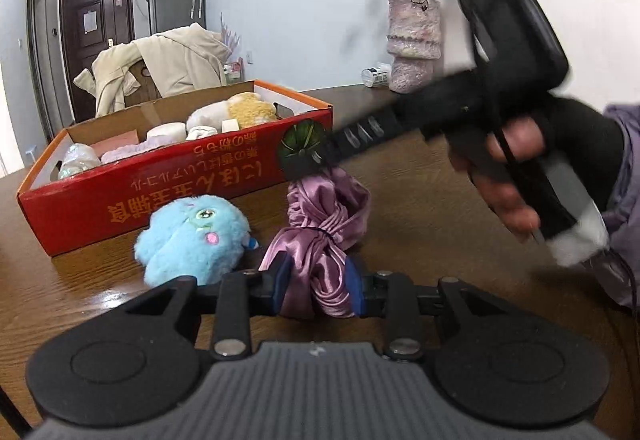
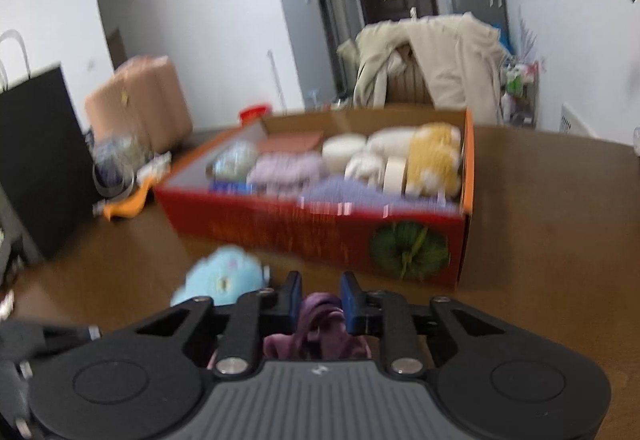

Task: Organize soft objects
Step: 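Move both tools back to the pink satin bow on the table, then close both tools together on the pink satin bow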

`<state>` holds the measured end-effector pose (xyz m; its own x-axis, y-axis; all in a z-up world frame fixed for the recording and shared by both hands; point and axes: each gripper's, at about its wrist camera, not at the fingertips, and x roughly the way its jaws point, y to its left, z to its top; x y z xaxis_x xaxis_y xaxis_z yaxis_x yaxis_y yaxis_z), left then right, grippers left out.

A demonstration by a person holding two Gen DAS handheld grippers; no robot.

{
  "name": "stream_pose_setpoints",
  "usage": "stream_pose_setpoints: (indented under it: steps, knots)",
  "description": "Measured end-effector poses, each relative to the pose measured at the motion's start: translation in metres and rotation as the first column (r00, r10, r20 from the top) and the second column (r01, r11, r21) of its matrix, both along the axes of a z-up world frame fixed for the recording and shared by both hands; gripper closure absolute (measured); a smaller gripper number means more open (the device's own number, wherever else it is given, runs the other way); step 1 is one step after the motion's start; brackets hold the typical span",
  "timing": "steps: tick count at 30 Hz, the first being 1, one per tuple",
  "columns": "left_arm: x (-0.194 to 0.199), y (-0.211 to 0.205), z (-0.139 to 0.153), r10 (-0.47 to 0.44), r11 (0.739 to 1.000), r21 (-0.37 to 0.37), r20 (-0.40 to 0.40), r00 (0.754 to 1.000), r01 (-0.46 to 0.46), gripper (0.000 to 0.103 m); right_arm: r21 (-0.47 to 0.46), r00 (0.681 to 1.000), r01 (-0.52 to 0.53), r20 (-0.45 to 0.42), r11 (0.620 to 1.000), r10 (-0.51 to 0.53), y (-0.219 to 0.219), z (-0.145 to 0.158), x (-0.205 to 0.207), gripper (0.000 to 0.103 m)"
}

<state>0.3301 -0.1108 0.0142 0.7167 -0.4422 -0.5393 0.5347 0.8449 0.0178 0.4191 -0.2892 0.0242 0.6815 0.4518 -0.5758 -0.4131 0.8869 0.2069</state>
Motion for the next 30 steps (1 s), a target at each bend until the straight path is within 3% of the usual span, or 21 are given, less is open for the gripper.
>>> stream_pose_setpoints:
  steps: [2,5,8,14,17,22,25,27,30]
  knots:
    - [0.003,0.004,-0.001,0.011,1.0,-0.015,-0.011,1.0,-0.011,0.069,0.01,1.0,0.018,-0.002,1.0,-0.018,-0.007,-0.004,-0.012,0.083]
    - [0.01,0.012,-0.003,0.044,0.997,-0.055,-0.051,0.998,-0.047,0.047,0.057,0.998,0.061,-0.009,0.996,-0.061,-0.022,-0.009,-0.03,0.082]
    - [0.017,0.014,-0.007,0.058,0.995,-0.074,-0.097,0.994,-0.065,0.046,0.104,0.996,0.084,-0.033,0.991,-0.081,-0.035,-0.016,-0.042,0.081]
    - [0.019,0.012,-0.012,0.044,0.992,-0.108,-0.133,0.99,-0.058,0.065,0.151,0.995,0.084,-0.062,0.985,-0.075,-0.037,-0.024,-0.043,0.081]
    - [0.013,0.009,-0.01,0.056,0.993,-0.096,-0.105,0.993,-0.066,0.078,0.138,0.995,0.086,-0.061,0.987,-0.078,-0.033,-0.022,-0.044,0.081]
    - [-0.01,-0.005,-0.007,0.03,0.998,0.047,0.014,0.999,-0.031,0.079,0.235,0.992,0.126,-0.059,0.964,-0.115,-0.048,-0.006,-0.044,0.071]
    - [-0.028,-0.017,-0.012,-0.008,0.991,0.136,0.086,0.996,-0.003,0.079,0.188,0.986,0.148,-0.106,0.971,-0.13,-0.041,-0.013,-0.039,0.072]
    - [-0.034,-0.02,-0.012,-0.028,0.989,0.15,0.095,0.995,0.014,0.079,0.159,0.983,0.146,-0.132,0.976,-0.125,-0.035,-0.021,-0.042,0.073]
    - [-0.036,-0.016,-0.013,-0.005,0.99,0.144,0.082,0.997,-0.007,0.077,0.126,0.986,0.143,-0.101,0.982,-0.131,-0.028,-0.018,-0.058,0.075]
